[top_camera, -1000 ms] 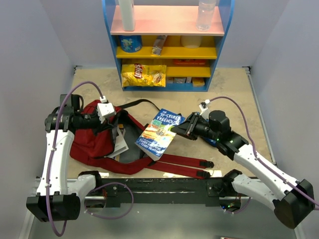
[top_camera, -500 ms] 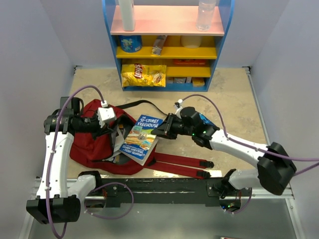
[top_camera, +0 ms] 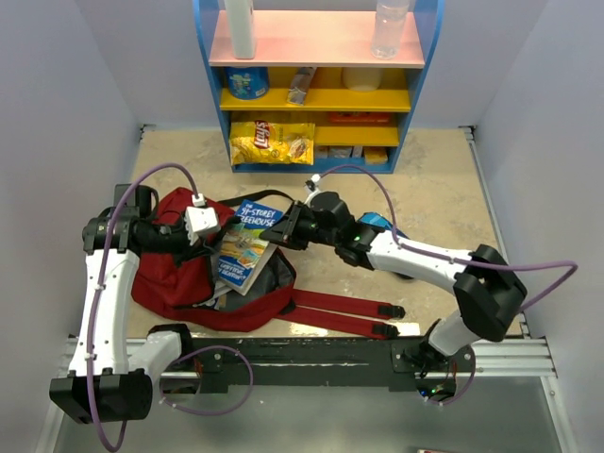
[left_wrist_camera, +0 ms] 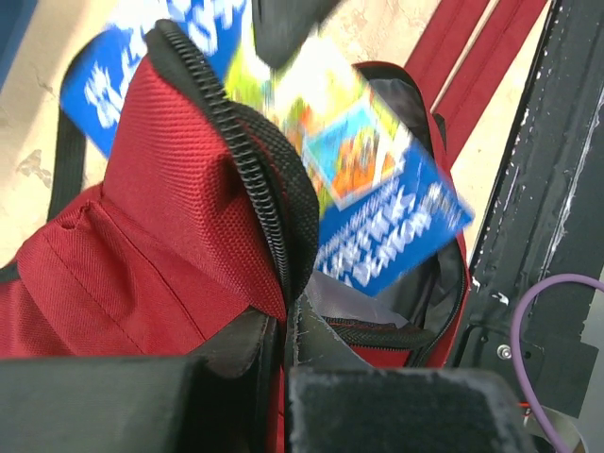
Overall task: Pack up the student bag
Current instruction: Place the book in the student bag.
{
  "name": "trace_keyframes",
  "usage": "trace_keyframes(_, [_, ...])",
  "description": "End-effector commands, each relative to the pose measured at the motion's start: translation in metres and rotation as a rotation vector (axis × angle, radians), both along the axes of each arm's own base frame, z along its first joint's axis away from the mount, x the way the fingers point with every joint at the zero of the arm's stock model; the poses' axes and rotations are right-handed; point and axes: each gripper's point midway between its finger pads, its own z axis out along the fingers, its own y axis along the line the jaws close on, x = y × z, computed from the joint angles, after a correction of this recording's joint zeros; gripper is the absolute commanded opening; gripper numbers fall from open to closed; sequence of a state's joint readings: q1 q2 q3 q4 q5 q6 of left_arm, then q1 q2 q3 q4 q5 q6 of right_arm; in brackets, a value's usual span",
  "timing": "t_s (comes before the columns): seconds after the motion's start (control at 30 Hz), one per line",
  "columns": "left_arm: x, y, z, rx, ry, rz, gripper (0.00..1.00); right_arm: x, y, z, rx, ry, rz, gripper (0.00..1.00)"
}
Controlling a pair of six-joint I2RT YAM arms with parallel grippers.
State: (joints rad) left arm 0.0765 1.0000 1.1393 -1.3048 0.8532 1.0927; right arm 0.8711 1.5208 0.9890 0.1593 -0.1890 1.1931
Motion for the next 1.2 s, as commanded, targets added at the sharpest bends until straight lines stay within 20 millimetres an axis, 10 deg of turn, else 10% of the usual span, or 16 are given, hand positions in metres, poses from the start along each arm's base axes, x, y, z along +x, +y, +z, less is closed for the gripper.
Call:
trace_keyframes(0.0, [0.0, -0.018, 0.035, -0.106, -0.081, -0.064, 0.0, 0.005, 0.042, 0.056, 0.158, -0.114, 0.001, 0.0])
trace_keyframes(0.37, [0.004, -0.019, 0.033, -0.117, -0.065, -0.073, 0.0, -0.042, 0.115, 0.034, 0.109, -0.11, 0.15, 0.02])
trace_keyframes(0.53, [0.005, -0.018, 0.033, -0.111, -0.062, -0.067, 0.0, -0.046, 0.126, 0.046, 0.068, -0.18, 0.21, 0.46])
trace_keyframes(0.83, [0.005, -0.017, 0.032, -0.1, -0.068, -0.067, 0.0, -0.04, 0.064, 0.009, -0.158, -0.258, 0.162, 0.59])
trace_keyframes(1.17, [0.007, -0.016, 0.037, -0.094, -0.082, -0.063, 0.0, 0.004, -0.014, 0.019, -0.201, -0.32, 0.033, 0.52])
